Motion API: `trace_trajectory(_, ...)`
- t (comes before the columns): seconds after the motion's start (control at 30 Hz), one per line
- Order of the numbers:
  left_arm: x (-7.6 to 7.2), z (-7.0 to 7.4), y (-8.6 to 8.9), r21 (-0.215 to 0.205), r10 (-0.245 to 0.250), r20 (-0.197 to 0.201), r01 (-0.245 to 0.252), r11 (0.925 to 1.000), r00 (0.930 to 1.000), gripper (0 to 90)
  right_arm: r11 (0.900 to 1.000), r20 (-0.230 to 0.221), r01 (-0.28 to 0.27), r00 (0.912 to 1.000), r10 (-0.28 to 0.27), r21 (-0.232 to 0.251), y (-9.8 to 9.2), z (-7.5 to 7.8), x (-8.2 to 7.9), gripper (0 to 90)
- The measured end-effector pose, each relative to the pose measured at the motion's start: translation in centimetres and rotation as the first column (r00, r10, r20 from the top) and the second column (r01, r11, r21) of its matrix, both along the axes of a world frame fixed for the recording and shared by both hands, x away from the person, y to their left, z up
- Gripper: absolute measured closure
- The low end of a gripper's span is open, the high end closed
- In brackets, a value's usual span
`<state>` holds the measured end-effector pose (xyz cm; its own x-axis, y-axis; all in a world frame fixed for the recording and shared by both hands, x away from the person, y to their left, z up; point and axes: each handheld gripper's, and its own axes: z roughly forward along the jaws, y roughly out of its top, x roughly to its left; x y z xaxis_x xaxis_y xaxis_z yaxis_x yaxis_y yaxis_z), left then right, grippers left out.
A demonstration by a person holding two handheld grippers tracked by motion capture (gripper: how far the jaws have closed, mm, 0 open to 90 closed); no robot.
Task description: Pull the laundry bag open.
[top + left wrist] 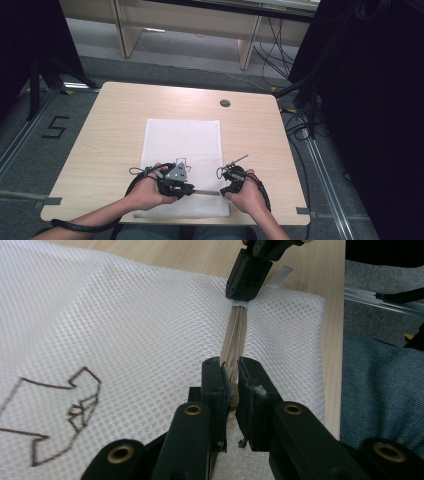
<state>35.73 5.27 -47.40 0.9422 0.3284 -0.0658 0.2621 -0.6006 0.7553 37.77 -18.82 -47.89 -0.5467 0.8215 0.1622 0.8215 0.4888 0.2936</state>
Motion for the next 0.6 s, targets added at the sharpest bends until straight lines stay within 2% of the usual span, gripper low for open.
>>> trace_trajectory(0.07,-0.09,-0.04,0.03,0.005,0.005,0.008,-0.005,1.0,1.0,81.9,1.0,0.013,-0.018,0.9998,0.018,0.002,-0.07,-0.08,0.09,90.0)
trace_trajectory(0.1,-0.16,-0.03,0.08,-0.002,0.013,-0.01,-0.013,0.9999,0.9999,81.9,1.0,0.014,-0.018,0.9998,0.018,0.002,-0.07,-0.08,0.09,90.0)
trace_trajectory(0.17,-0.09,0.01,0.22,0.013,0.006,0.003,-0.006,0.9999,1.0,81.9,1.0,0.013,-0.017,0.9998,0.017,0.002,-0.07,-0.08,0.09,90.0)
trace_trajectory(0.23,-0.12,-0.01,0.26,0.006,0.014,-0.008,-0.014,0.9999,0.9999,81.9,1.0,0.001,-0.001,1.0,0.001,0.0,0.0,-0.01,0.0,90.0)
trace_trajectory(0.27,-0.11,-0.01,0.38,-0.004,0.016,-0.015,-0.016,0.9999,0.9998,81.9,1.0,0.013,-0.018,0.9998,0.018,0.002,-0.06,-0.08,0.09,90.0)
trace_trajectory(0.6,0.06,-0.03,0.37,0.005,0.007,-0.006,-0.007,1.0,1.0,81.9,1.0,0.026,-0.029,0.9993,0.029,0.011,0.02,-0.16,0.06,90.0)
